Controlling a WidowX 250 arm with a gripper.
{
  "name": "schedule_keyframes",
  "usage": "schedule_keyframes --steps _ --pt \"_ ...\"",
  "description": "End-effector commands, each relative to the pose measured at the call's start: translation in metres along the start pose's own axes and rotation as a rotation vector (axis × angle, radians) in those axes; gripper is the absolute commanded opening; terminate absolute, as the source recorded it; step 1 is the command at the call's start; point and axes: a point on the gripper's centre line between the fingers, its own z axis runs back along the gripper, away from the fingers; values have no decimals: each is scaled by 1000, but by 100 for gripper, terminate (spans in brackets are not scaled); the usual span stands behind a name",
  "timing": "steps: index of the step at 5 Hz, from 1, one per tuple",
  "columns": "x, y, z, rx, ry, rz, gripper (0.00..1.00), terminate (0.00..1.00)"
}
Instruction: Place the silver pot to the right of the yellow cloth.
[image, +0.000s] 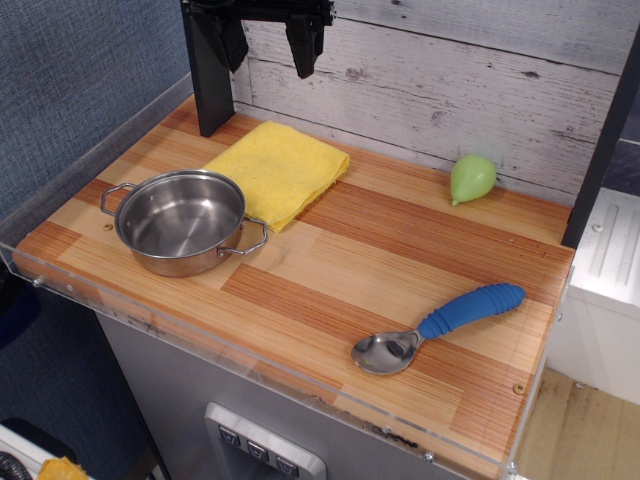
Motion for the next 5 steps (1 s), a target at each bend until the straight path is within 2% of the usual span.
schedule_keyframes --steps 1,2,3,4,5 --pt "0 0 0 0 0 0 100 0" --pt "-8 20 -6 63 50 247 100 0" --pt "-19 23 -17 72 83 510 100 0" --pt "-27 23 -27 116 99 727 100 0" --pt "-34 23 -42 146 104 783 100 0"
